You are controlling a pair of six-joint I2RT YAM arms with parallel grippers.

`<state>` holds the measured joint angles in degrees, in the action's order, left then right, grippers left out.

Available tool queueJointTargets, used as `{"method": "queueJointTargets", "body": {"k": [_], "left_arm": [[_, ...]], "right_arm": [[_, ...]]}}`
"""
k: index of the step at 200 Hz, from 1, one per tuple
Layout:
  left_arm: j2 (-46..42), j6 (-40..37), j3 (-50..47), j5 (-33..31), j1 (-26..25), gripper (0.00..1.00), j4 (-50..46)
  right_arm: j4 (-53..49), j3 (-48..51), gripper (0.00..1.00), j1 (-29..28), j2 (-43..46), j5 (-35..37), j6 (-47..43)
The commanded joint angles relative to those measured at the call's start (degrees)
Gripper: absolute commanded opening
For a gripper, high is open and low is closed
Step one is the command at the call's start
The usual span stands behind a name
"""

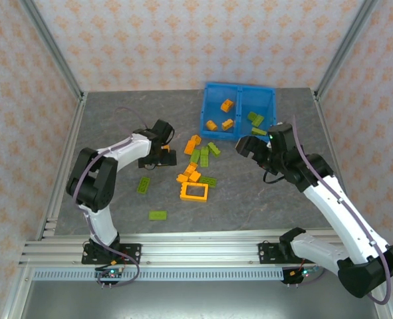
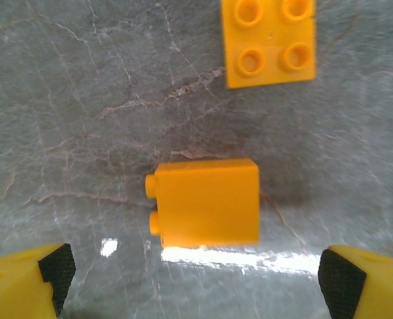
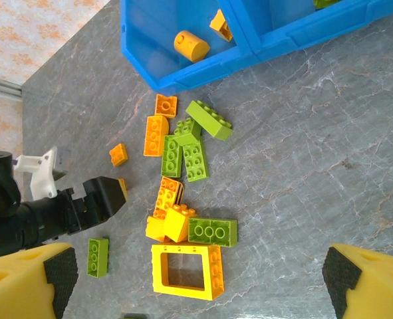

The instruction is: Sort the legos into containers by color

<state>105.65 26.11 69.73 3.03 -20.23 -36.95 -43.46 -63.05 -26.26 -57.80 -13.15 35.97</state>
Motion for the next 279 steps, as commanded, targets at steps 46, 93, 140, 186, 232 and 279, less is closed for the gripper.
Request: {"method": "queueJointTargets", "body": {"k": [46,93,140,186,232,279], "left_arm": [[3.4,1.11,1.58,0.92,1.1,0.65,3.2],[2.35,1.48,0.86,0.14,1.2,0.47,2.5],[-10.66,1.85,3.04,-1.02,0.73,0.42,-0.14],[-16.53,-0.58,17.42,-3.09,-3.99,0.43,-4.48],[-2.35,-3.8,42.47,-6.17,-11.28,0.43,-10.33],[20.66,-6.31,70.18,-7.83,-14.03,0.43,-19.84]], "right_arm": [[0.01,0.2,0.96,-0.29,0.59,0.64,0.12],[0.41,-0.04,0.96,-0.35,-0.13,0.27,0.25],[0.25,-0.36,0.96,-0.28,-0.03,0.58,0.26],[0.64,-0.83,0.96,-0.28,-0.3,0.4,0.49],[0.48,-0.96,0.96,-0.29,-0.15,-0.12,1.25],[-1.07,-0.84,0.97,-0.36,1.76,1.19,0.97]]}}
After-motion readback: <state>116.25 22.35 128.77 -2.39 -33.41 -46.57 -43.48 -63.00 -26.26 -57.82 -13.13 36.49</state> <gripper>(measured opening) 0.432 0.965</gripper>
